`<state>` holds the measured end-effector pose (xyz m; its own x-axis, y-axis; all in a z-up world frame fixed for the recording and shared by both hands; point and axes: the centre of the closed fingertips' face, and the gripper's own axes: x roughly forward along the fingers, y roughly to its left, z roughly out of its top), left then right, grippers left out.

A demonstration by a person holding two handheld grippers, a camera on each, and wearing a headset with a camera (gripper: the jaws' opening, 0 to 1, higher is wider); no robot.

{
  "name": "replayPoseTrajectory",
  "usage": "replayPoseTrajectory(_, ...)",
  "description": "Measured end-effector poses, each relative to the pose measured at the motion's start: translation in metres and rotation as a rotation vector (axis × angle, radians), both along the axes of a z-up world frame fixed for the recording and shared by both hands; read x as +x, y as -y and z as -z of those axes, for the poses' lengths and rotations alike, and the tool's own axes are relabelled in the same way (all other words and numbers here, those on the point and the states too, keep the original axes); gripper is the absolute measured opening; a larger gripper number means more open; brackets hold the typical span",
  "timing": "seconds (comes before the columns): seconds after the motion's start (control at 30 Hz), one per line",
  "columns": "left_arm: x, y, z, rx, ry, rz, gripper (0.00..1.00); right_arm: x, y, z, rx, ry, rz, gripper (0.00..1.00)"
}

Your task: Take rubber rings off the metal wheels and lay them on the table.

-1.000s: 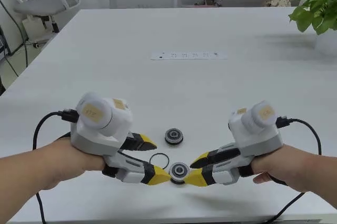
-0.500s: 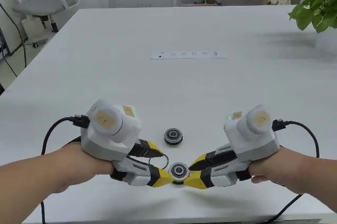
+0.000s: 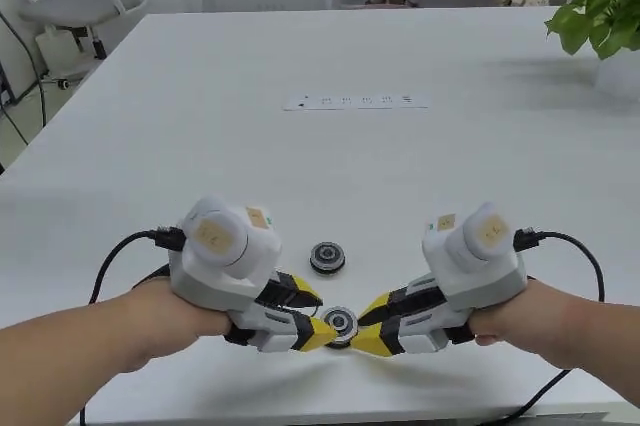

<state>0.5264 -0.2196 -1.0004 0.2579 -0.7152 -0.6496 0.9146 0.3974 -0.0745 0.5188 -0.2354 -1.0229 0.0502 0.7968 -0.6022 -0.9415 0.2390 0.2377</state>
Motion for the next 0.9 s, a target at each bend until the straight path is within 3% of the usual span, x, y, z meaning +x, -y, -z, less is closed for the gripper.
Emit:
replayPoseTrajectory(0.3,-0.0018,0.0057,0.0042,0.006,0.007,0.014,0.20,0.0004,0.0001,0.0011,0.000,0.002,0.001,0.13)
replayPoseTrajectory(0.43,0.0006,0.0073,0.0050,0.007,0.025,0.008,0.17,0.0006,0.0001,0.0012,0.002,0.003,0.002,0.13)
replayPoseTrajectory(0.5,0.0009,0.0078,0.0049,0.022,0.057,0.017,0.15,0.0007,0.0001,0.0011,0.003,0.002,0.003,0.13)
replayPoseTrajectory(0.63,-0.0002,0.0091,0.0063,0.036,0.080,0.025,0.14,0.0010,0.0005,0.0012,0.009,-0.003,0.010,0.13)
replayPoseTrajectory(0.9,0.0018,0.0086,0.0059,0.026,0.090,0.005,0.13,0.0013,0.0009,0.0013,0.013,-0.011,0.015,0.11)
